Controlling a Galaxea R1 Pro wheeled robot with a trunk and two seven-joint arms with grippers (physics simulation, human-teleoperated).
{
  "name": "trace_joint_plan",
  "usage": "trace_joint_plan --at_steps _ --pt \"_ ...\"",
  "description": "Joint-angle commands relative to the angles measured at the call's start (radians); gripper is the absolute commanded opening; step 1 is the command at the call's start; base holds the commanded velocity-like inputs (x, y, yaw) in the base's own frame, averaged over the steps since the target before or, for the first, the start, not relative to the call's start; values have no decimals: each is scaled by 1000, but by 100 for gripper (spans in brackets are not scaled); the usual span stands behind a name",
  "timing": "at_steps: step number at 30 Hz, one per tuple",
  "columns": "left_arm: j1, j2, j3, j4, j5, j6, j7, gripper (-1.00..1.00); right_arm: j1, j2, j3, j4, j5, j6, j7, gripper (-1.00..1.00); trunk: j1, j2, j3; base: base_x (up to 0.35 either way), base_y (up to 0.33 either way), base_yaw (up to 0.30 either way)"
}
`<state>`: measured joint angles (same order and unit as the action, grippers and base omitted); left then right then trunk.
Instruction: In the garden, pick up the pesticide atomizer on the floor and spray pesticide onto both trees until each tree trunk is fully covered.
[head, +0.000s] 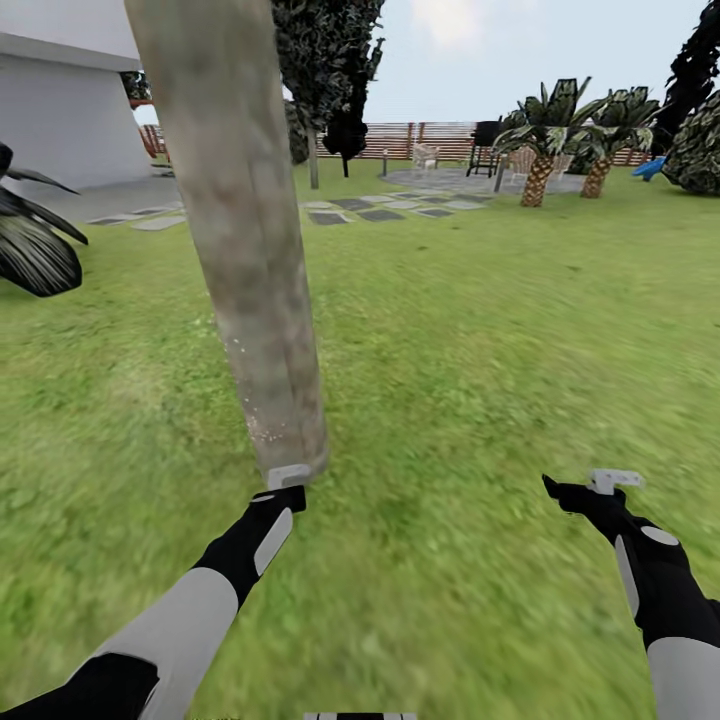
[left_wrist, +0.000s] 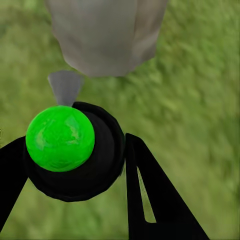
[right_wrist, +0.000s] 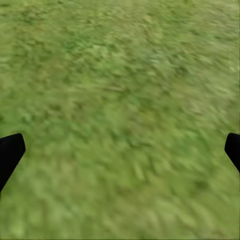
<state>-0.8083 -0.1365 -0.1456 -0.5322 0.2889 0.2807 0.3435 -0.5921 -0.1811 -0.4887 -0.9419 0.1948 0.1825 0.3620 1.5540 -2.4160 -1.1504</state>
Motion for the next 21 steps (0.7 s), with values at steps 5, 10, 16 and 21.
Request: trace_joint_plan --at_steps 5,10,16,21 --pt "0 0 0 0 0 0 0 -100 0 0 1 1 0 0 0 100 0 0 0 89 -275 275" --pt "1 0 0 0 0 0 0 -100 0 0 1 2 0 0 0 100 0 0 0 38 -275 276" --pt "1 0 0 0 -2 0 0 -100 0 0 1 2 0 0 0 100 0 0 0 1 -275 276" --pt "1 0 0 0 -2 0 0 -100 0 0 1 1 0 0 0 100 0 0 0 0 -267 272"
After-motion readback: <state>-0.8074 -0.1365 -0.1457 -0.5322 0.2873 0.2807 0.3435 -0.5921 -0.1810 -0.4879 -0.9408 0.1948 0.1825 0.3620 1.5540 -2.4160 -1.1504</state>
